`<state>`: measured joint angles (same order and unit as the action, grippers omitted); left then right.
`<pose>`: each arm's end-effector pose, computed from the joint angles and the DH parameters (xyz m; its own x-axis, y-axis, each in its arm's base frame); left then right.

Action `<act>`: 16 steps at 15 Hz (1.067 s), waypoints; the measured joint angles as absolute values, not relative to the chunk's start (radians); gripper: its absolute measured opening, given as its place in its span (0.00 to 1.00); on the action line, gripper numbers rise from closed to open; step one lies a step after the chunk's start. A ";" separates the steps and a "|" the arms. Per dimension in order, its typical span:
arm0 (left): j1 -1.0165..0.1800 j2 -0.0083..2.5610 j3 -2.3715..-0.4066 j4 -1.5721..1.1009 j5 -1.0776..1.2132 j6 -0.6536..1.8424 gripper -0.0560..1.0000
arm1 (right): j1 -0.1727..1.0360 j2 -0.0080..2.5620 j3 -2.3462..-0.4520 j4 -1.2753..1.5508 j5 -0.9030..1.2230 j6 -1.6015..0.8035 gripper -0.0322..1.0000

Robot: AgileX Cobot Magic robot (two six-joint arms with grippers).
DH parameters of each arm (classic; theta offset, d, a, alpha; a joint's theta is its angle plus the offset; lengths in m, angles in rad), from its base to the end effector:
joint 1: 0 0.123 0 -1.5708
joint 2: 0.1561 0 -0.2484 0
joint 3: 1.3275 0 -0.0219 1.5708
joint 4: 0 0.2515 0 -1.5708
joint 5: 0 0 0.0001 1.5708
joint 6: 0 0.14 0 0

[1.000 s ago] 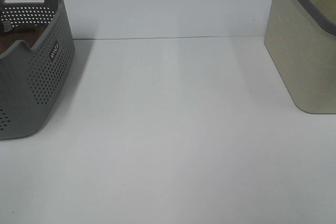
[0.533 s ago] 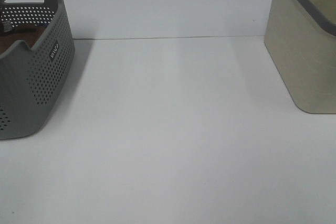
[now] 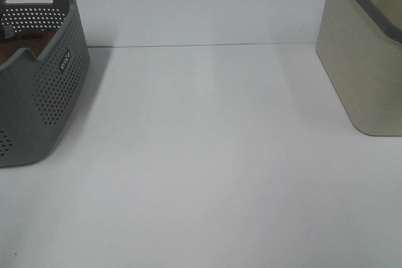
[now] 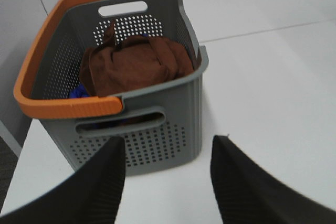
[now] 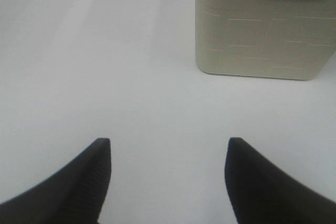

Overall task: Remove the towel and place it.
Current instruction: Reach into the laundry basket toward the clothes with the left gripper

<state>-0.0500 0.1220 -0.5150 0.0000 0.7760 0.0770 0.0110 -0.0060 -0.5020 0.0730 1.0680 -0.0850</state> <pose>0.1078 -0.0054 0.2859 -0.2864 0.0914 -0.9537 0.0722 0.9947 0.0736 0.0747 0.0098 0.2557 -0.4504 -0.0546 -0.8911 -0.0904 0.9958 -0.0153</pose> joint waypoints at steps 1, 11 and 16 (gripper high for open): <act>-0.050 0.194 -0.515 0.015 0.700 0.049 0.52 | 0.011 -0.006 -0.502 0.073 1.068 -0.085 0.62; -0.050 1.126 -1.024 0.066 0.675 -0.055 0.51 | 0.011 -0.006 -0.502 0.073 1.068 -0.085 0.62; -0.050 1.527 -1.406 0.131 0.839 -0.057 0.51 | 0.011 -0.006 -0.502 0.073 1.068 -0.085 0.62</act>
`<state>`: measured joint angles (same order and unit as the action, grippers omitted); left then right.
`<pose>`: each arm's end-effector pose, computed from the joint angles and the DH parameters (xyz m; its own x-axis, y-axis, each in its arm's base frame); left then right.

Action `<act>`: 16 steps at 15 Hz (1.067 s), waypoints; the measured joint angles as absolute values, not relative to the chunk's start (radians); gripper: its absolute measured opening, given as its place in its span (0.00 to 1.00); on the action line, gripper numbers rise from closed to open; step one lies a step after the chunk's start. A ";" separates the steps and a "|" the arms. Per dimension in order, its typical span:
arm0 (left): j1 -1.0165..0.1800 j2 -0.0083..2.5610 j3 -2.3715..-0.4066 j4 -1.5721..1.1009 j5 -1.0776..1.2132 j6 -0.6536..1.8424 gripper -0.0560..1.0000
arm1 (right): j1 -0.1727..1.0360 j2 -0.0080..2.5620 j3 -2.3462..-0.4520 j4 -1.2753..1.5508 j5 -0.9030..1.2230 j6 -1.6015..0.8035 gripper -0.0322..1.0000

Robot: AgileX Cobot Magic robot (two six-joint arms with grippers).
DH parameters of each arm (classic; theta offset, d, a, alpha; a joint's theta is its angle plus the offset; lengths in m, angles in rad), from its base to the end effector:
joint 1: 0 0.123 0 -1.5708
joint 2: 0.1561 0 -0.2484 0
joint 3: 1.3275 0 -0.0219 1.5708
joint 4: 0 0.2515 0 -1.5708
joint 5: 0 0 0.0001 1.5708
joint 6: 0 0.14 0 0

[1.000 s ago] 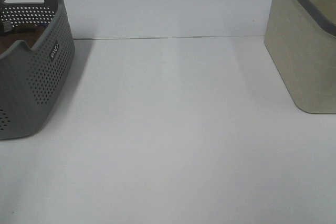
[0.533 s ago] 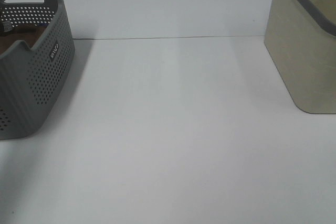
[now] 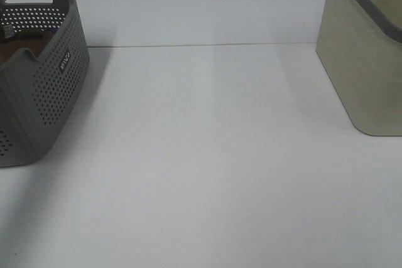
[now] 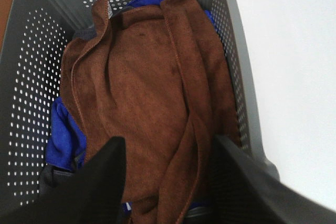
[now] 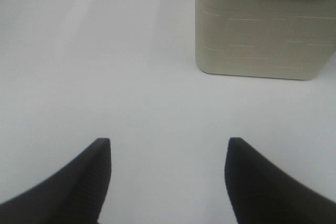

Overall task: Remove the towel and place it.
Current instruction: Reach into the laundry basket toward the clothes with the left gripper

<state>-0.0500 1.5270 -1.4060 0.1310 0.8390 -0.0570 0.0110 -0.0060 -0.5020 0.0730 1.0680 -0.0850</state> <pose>0.3701 -0.0049 0.2768 -0.7625 0.0689 -0.6434 0.0105 0.9955 0.0940 0.0747 0.0098 0.2557 -0.4504 -0.0546 -0.8911 -0.0904 0.9958 -0.0153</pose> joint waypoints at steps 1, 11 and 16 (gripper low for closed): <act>-0.050 1.605 -1.477 0.152 0.869 -0.058 0.51 | 0.011 -0.006 -0.502 0.073 1.068 -0.085 0.62; 0.046 2.193 -2.144 0.228 0.965 -0.055 0.51 | 0.011 -0.006 -0.502 0.073 1.068 -0.085 0.62; 0.046 2.369 -2.274 0.270 0.943 -0.048 0.53 | 0.011 -0.006 -0.502 0.073 1.068 -0.085 0.62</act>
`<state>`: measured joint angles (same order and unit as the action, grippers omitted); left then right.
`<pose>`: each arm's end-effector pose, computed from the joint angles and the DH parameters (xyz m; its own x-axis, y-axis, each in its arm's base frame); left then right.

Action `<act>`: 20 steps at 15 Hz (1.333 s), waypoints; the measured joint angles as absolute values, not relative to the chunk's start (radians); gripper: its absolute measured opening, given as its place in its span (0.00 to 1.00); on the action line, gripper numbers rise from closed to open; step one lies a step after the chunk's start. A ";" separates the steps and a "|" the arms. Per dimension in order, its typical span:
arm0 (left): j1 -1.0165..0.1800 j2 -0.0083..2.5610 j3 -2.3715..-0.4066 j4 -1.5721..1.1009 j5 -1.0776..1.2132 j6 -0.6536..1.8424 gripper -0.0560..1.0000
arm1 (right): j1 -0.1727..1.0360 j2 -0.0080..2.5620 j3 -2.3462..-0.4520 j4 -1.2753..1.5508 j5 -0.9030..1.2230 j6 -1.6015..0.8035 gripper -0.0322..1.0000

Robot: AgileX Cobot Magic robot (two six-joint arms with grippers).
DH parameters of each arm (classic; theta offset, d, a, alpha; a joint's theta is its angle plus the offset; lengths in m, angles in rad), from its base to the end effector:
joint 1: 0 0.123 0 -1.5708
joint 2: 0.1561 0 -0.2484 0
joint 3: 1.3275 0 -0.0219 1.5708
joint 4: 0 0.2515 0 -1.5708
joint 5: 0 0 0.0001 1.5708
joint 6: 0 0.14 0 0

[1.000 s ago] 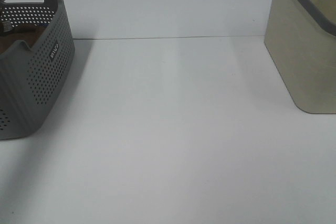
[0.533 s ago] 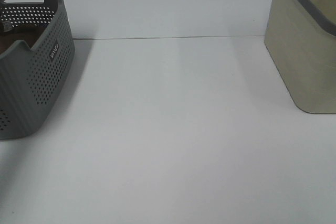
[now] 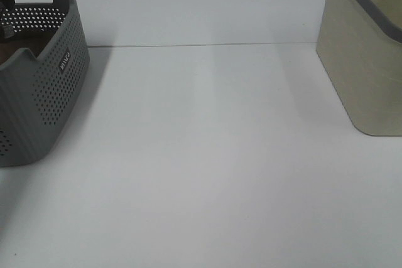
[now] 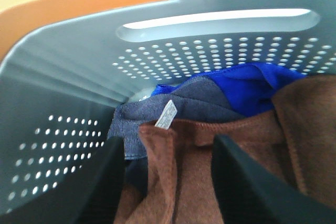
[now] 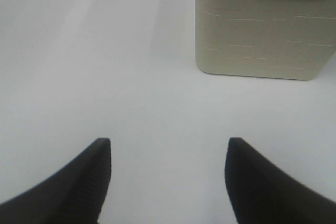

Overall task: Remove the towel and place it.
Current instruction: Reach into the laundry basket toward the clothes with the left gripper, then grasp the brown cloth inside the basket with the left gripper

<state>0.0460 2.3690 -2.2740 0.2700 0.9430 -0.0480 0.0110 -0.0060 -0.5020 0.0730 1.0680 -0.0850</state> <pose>0.5337 0.0548 0.1767 -0.8171 0.0727 -0.5719 -0.0815 0.9675 0.2396 0.0747 0.0098 0.2557 -0.4504 -0.0546 -0.8911 -0.0904 0.9958 -0.0153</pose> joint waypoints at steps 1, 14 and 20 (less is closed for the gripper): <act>0.046 2.389 -2.277 0.277 0.933 -0.047 0.53 | 0.011 -0.006 -0.502 0.073 1.068 -0.085 0.62; 0.046 2.470 -2.282 0.299 0.827 -0.046 0.53 | 0.011 -0.006 -0.502 0.073 1.068 -0.085 0.62; 0.046 2.487 -2.282 0.301 0.814 -0.036 0.33 | 0.011 -0.006 -0.502 0.073 1.068 -0.085 0.62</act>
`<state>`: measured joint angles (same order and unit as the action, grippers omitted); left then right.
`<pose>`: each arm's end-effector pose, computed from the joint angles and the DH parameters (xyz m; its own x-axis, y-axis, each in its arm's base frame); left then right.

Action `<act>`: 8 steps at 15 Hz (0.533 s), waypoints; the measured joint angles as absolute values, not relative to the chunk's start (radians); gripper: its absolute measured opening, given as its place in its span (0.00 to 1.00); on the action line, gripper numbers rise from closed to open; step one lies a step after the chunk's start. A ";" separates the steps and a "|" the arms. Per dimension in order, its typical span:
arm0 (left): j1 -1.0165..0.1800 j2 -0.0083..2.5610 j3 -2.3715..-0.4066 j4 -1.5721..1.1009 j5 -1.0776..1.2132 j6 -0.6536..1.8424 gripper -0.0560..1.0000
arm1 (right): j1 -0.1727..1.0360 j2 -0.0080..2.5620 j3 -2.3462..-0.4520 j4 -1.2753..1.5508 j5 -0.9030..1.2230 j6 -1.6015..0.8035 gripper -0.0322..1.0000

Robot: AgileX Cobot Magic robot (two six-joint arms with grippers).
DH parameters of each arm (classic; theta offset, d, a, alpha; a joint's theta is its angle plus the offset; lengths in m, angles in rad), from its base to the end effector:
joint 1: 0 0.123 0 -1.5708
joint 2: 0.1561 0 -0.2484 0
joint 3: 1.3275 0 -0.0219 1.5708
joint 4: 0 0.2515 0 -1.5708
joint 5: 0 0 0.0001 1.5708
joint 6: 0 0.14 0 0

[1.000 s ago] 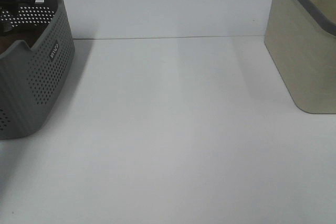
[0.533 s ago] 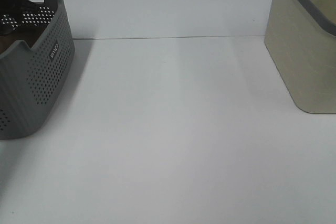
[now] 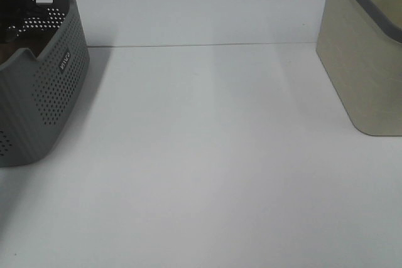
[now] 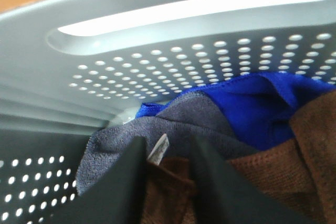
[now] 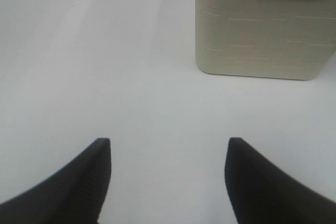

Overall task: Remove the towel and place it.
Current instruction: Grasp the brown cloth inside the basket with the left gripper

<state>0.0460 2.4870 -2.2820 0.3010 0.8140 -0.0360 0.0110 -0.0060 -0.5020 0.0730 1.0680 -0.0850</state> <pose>0.5525 0.0557 0.1261 -0.8067 0.1321 -0.5760 -0.0382 0.9610 0.2739 0.0747 0.0098 0.2557 -0.4504 -0.0546 -0.8911 -0.0904 0.9958 -0.0153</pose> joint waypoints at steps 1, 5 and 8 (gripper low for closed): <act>0.046 2.487 -2.282 0.301 0.814 -0.032 0.24 | 0.011 -0.006 -0.502 0.073 1.068 -0.085 0.62; 0.046 2.487 -2.282 0.301 0.813 0.012 0.05 | 0.011 -0.006 -0.502 0.073 1.068 -0.085 0.62; 0.046 2.481 -2.282 0.295 0.822 0.020 0.05 | 0.011 -0.006 -0.502 0.073 1.068 -0.085 0.62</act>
